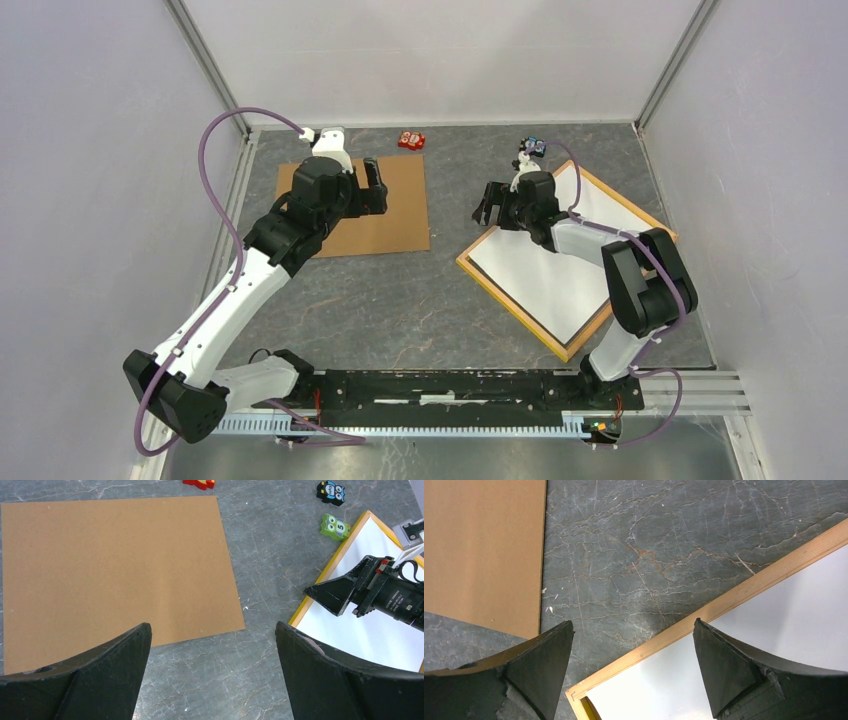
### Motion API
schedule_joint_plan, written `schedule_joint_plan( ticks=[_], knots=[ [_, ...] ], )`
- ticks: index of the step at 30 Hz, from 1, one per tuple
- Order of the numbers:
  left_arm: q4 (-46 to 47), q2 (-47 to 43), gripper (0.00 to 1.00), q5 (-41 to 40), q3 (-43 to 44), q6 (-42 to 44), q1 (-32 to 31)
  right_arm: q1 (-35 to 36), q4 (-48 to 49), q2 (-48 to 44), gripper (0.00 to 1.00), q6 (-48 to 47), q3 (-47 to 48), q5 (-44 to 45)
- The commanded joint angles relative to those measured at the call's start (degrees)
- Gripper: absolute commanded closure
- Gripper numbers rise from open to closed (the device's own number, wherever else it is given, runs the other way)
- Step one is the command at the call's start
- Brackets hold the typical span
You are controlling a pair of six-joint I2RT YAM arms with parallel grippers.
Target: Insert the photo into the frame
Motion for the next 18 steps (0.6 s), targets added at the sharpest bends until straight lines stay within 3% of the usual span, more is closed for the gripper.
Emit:
schedule_joint_plan(
  ticks=[1,10,18],
  knots=[
    [2.50,-0.98,0.00,0.32,-0.26,3.26,-0.19,0.30,2.05,0.82,0.05,0.66,1.59,-0.97],
    [2.50,-1.16,0.00,0.48,-0.27,3.26,-0.20,0.73,0.40,0.79,0.05,-0.46,-0.83,-1.56],
    [2.51,-1.03,0.00,0.80,-0.25,3.20,-0.20,1.45,-5.66,-4.73,0.05,-3.19,-3.30,-3.53]
  ],
)
